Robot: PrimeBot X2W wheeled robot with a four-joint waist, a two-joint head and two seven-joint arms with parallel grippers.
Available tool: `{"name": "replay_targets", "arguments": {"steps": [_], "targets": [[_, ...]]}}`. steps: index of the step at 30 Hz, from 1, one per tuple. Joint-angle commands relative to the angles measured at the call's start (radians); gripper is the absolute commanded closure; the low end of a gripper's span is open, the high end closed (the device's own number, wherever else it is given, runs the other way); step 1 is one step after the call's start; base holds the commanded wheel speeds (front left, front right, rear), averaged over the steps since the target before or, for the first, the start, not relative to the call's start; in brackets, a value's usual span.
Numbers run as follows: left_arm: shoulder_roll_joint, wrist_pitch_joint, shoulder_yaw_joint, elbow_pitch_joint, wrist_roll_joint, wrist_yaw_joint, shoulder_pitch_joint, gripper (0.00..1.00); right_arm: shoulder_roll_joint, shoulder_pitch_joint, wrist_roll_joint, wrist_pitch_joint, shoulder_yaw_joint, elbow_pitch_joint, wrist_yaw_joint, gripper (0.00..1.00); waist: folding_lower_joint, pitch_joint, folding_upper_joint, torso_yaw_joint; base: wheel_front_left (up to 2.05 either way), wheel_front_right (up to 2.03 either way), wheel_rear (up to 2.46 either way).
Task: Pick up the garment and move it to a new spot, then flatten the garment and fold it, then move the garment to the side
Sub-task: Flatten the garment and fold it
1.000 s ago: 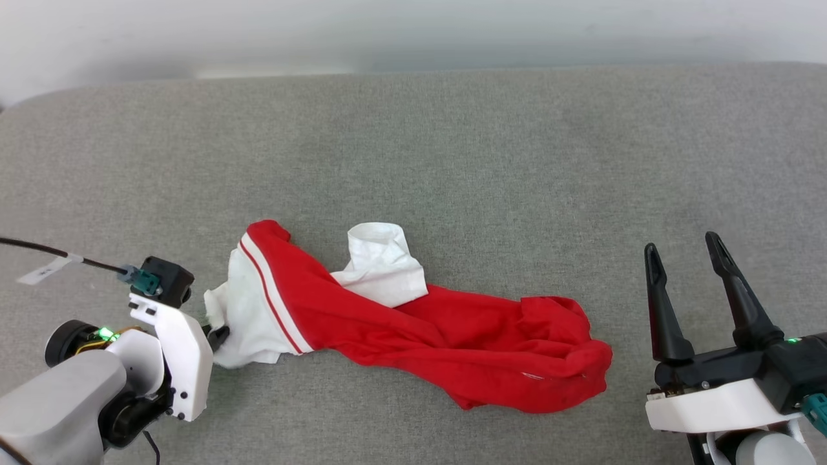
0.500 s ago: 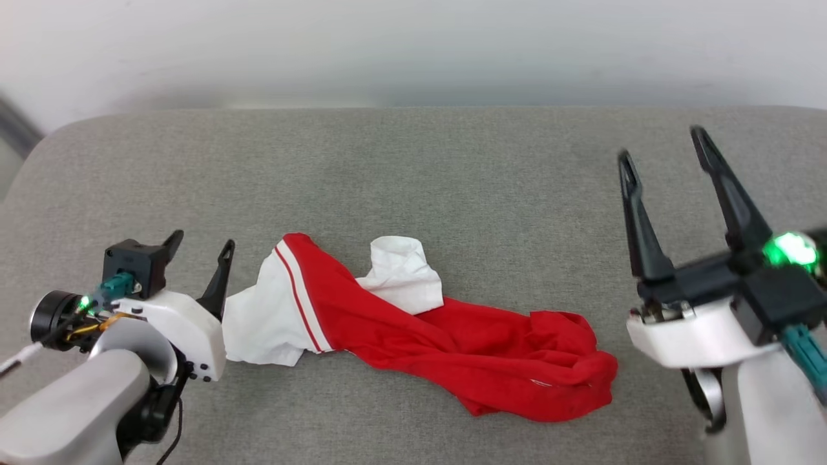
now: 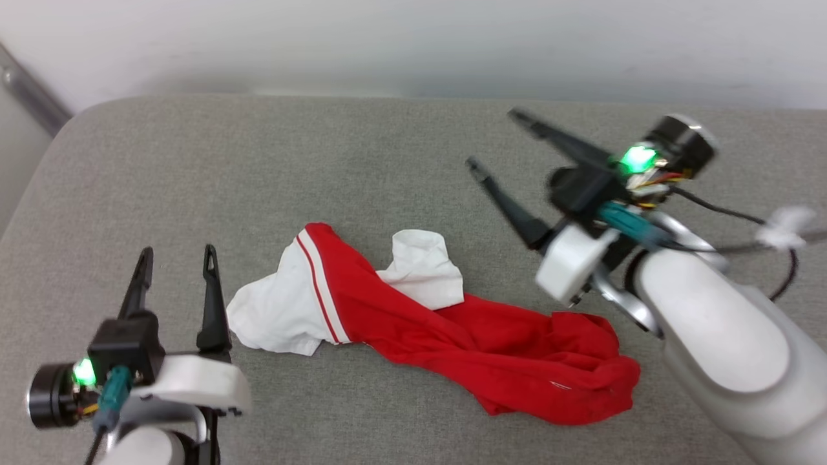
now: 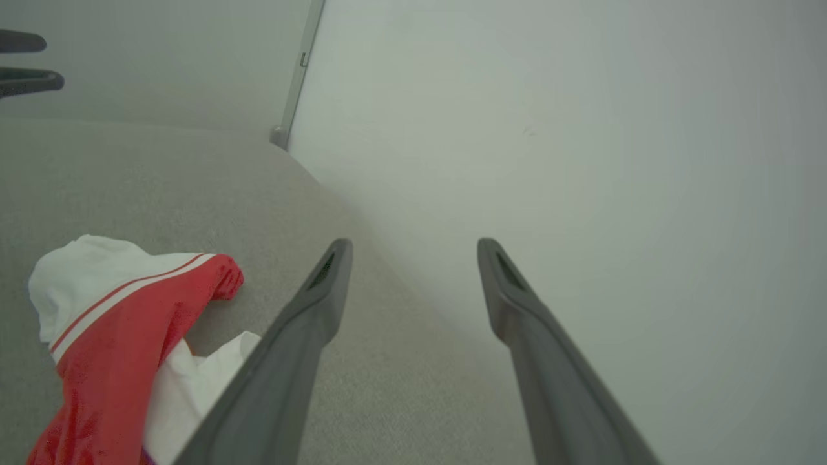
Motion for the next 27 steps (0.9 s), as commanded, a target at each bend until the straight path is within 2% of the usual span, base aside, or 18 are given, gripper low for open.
{"name": "replay_targets", "arguments": {"steps": [1,6,8,10,15,19,23,26,27], "targets": [[-0.016,-0.002,0.014,-0.008,0.018,-0.006,0.023,0.00,-0.013,-0.033,0.035,0.035,0.045,0.016,-0.001,0.00,0.0000,0.008,-0.0001,0.007,0.00,0.00,0.00],[-0.119,-0.002,0.105,-0.024,0.111,-0.057,0.102,0.00,-0.081,-0.228,0.303,0.310,0.399,0.063,-0.001,0.00,0.0000,0.046,-0.0001,0.037,0.00,0.00,0.00],[-0.158,-0.002,0.132,-0.022,0.143,-0.085,0.108,0.00,-0.099,-0.302,0.398,0.403,0.516,0.068,-0.001,0.00,0.0000,0.068,-0.0001,0.053,0.00,0.00,0.00],[-0.195,-0.002,0.155,-0.020,0.173,-0.114,0.106,0.00,-0.108,-0.369,0.476,0.474,0.585,0.077,-0.001,0.00,0.0000,0.095,-0.0001,0.069,0.00,0.00,0.00],[-0.284,-0.002,0.210,-0.014,0.238,-0.179,0.080,0.00,-0.076,-0.434,0.558,0.552,0.627,0.126,-0.001,0.00,0.0000,0.170,-0.0001,0.104,0.00,0.00,0.00],[-0.347,-0.002,0.253,-0.001,0.281,-0.231,0.065,0.00,-0.051,-0.381,0.536,0.656,0.626,0.140,-0.001,0.00,0.0000,0.221,-0.0001,0.122,0.00,0.00,0.00],[-0.399,-0.003,0.291,0.018,0.320,-0.279,0.050,0.00,-0.061,-0.322,0.524,0.762,0.630,0.147,-0.001,0.00,0.0000,0.248,-0.0001,0.126,0.00,0.00,0.00],[-0.432,-0.003,0.319,0.031,0.346,-0.311,0.040,0.00,-0.078,-0.275,0.493,0.785,0.637,0.140,0.000,0.00,0.0000,0.255,-0.0001,0.124,0.00,0.00,0.00],[-0.442,-0.003,0.327,0.036,0.354,-0.321,0.039,0.00,-0.079,-0.261,0.483,0.790,0.640,0.135,0.000,0.08,0.0000,0.255,-0.0001,0.123,0.00,0.00,0.00]]}}
